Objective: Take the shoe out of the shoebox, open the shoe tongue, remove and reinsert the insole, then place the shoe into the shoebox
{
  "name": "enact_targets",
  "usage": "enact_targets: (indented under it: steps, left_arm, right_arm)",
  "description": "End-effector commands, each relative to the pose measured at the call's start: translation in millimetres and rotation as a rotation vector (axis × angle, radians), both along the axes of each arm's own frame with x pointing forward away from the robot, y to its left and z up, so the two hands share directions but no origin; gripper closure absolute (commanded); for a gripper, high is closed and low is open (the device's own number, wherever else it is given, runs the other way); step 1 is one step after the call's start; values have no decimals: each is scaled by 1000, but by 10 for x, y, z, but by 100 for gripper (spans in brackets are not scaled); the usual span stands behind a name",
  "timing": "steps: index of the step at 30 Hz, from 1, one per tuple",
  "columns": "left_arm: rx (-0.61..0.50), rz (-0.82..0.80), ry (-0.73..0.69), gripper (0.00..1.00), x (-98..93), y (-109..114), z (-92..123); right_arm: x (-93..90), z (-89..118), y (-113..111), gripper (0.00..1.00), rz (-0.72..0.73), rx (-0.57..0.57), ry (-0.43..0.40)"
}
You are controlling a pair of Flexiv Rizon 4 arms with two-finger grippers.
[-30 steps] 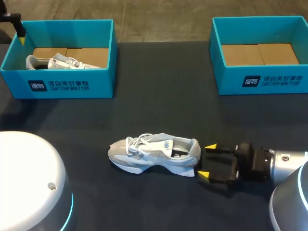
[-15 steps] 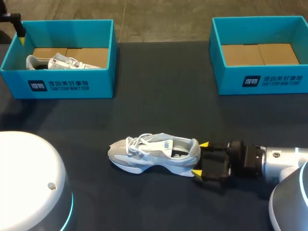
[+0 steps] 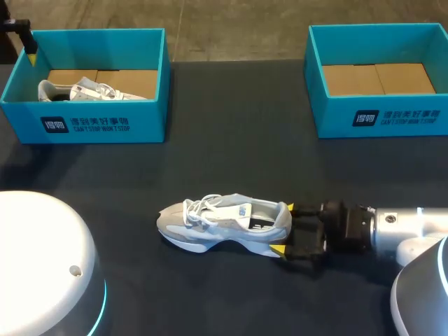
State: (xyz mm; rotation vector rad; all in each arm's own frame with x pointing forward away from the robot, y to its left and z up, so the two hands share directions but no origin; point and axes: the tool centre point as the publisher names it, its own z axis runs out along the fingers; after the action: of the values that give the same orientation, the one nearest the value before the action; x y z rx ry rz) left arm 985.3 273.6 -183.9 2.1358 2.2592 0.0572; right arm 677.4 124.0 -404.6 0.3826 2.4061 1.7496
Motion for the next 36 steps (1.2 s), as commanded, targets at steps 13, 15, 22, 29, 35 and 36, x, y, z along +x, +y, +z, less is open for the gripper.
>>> enact_targets:
  steps: [13,15,22,29,35,36]
  left_arm:
    - [2,0,-2,0,-8,0,-1]
    - [2,0,-2,0,-8,0,-1]
    - [2,0,-2,0,-8,0,-1]
    - [2,0,-2,0,-8,0,-1]
    - [2,0,-2,0,-8,0,-1]
    - [2,0,-2,0,-8,0,-1]
  right_arm:
    - [95,-51,156,0,22,-2,0]
    - [101,-51,165,0,26,1,-2]
    - [115,-71,233,0,45,0,-4]
    - [89,-110,235,28,54,-4,0]
    - [82,-122,228,100,67,-6,-3]
    - [82,-119,234,100,73,-7,-4]
